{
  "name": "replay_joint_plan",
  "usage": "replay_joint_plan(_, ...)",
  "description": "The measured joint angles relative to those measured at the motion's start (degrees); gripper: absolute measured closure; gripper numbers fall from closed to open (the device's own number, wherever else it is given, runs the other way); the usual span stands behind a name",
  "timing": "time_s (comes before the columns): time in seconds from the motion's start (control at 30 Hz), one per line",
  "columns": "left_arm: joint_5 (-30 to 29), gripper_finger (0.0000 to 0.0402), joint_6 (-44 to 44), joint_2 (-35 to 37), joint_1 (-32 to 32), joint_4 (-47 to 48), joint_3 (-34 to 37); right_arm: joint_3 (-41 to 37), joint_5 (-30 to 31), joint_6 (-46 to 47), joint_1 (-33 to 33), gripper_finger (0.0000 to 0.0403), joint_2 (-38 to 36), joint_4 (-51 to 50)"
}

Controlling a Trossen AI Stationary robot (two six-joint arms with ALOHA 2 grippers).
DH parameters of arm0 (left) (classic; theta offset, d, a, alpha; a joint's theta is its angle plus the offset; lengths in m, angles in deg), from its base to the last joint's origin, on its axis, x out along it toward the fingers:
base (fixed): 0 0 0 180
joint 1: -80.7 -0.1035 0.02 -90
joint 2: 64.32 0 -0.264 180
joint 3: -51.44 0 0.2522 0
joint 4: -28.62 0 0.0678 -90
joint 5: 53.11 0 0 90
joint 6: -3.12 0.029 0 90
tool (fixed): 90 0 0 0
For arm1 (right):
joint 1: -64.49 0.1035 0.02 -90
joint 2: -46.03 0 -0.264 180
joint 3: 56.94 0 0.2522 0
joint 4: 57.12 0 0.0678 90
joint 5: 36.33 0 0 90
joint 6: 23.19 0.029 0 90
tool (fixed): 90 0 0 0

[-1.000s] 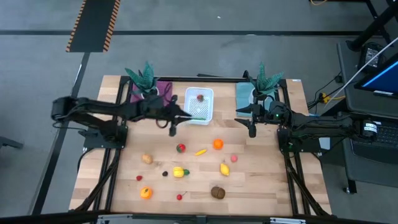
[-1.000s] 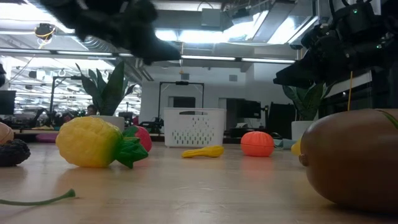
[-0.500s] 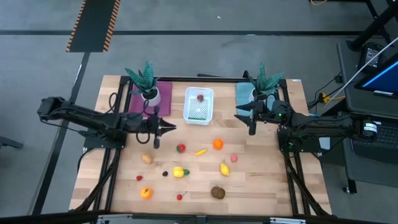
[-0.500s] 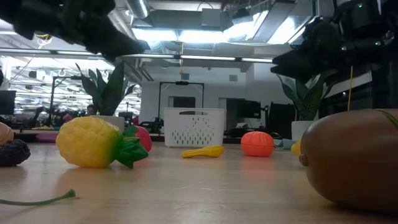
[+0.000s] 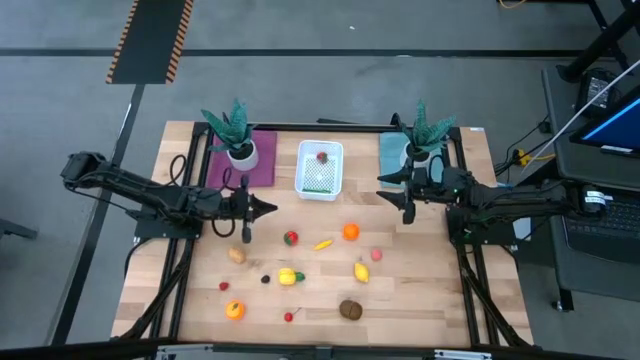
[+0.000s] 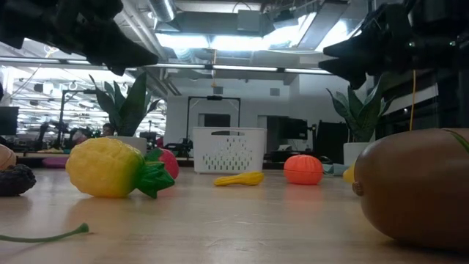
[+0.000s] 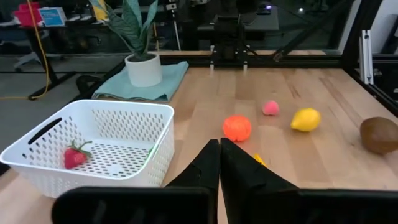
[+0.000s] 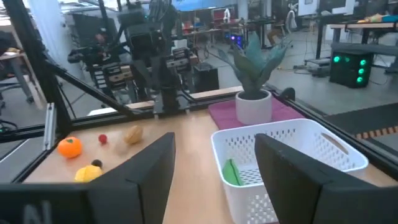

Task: Pick and placing Produce into tupperware
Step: Put the orange pumpkin into the white bin

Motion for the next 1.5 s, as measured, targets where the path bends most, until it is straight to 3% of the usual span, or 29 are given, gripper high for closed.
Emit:
replay_joint_plan(0.43, 0.0, 0.0378, -0.1, 0.0, 0.0, 0.0, 0.0, 0.0, 0.4, -8.1, 10.4, 0.018, 1.4, 1.3)
replay_joint_plan(0.7, 0.0, 0.036, -1.8, 0.0, 0.2, 0.0, 0.0, 1.5, 8.9, -12.4, 17.8, 0.018, 5.5, -0.1)
replay_joint_plan(0.9, 0.0, 0.0347, -1.8, 0.0, 2.3, 0.1, 0.0, 8.7, 13.5, -12.8, 22.0, 0.018, 9.9, -11.4)
replay_joint_plan(1.07, 0.0, 0.0337, -1.8, 0.0, 3.1, 0.1, 0.0, 15.0, 14.5, -12.8, 23.7, 0.018, 14.7, -21.3)
replay_joint_plan(1.5, 0.0, 0.0302, -1.8, 0.0, 3.1, 0.1, 0.0, 16.9, 16.4, -11.7, 24.0, 0.018, 19.8, -21.9)
